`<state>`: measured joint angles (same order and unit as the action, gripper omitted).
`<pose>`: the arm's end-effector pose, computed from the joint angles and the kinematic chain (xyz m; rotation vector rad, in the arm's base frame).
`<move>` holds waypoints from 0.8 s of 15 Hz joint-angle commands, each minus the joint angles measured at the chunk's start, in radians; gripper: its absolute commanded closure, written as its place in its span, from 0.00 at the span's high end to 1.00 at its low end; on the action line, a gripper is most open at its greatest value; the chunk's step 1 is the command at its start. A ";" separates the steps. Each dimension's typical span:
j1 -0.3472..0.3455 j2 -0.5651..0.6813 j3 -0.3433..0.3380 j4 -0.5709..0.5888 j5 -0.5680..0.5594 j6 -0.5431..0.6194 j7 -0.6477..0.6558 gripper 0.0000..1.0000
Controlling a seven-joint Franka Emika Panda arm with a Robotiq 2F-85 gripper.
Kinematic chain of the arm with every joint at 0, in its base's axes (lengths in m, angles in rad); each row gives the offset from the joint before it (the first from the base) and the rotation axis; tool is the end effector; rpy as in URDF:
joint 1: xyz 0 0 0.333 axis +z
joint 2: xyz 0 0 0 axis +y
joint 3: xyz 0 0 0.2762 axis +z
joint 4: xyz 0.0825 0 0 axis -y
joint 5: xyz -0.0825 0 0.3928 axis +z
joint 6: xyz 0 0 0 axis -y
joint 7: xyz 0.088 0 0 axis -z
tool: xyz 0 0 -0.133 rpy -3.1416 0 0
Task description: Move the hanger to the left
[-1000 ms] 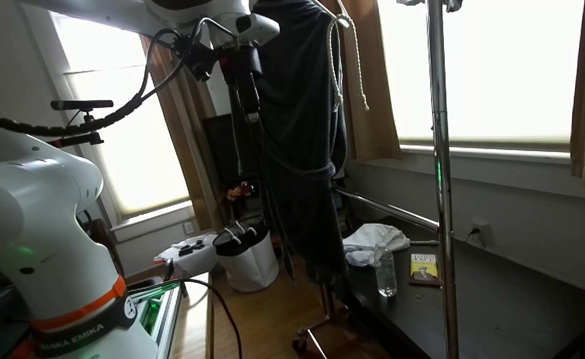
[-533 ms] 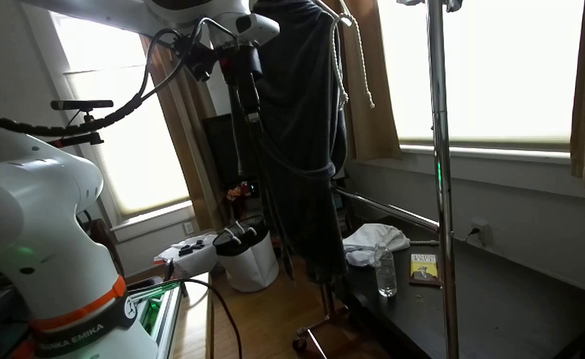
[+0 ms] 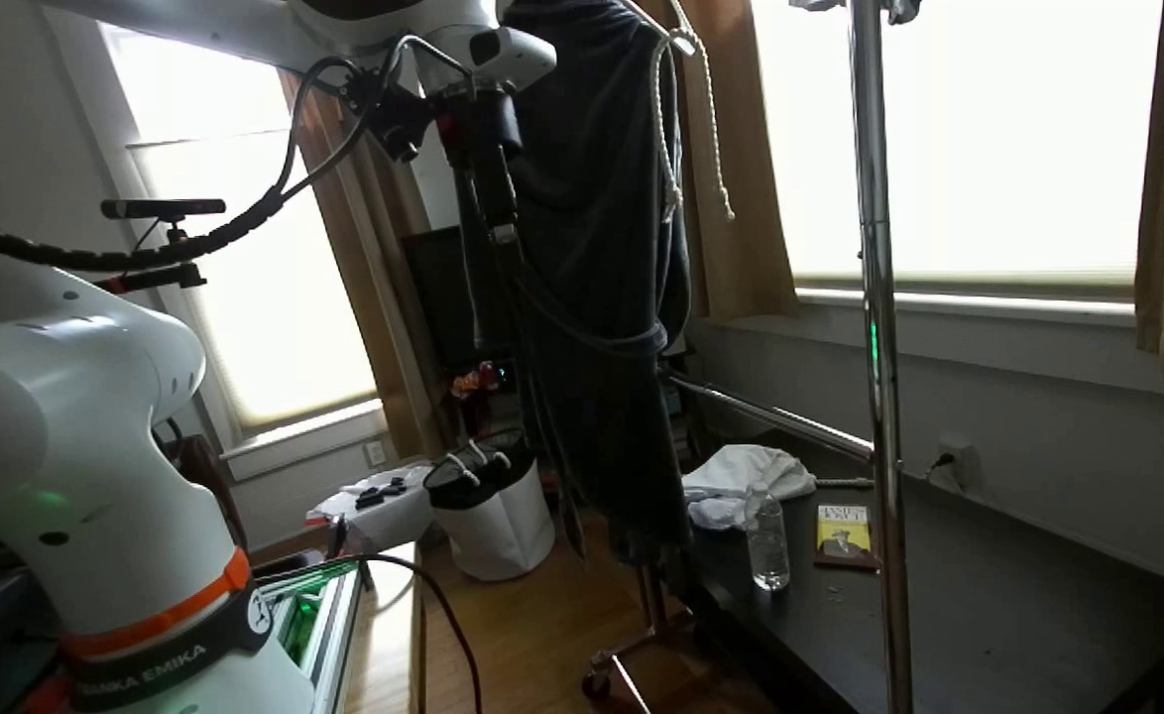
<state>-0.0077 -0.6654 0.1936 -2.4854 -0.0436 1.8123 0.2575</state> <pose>0.3781 0.0643 0.4470 2.9761 -0.1525 0.0226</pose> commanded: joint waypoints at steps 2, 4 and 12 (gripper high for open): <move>0.024 0.013 0.011 0.060 0.119 0.050 0.160 1.00; 0.021 0.007 0.028 0.101 0.163 0.085 0.236 1.00; 0.009 -0.145 -0.014 0.148 0.207 0.298 0.299 1.00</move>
<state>0.0002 -0.7248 0.2094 -2.3044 0.1408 2.0404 0.5878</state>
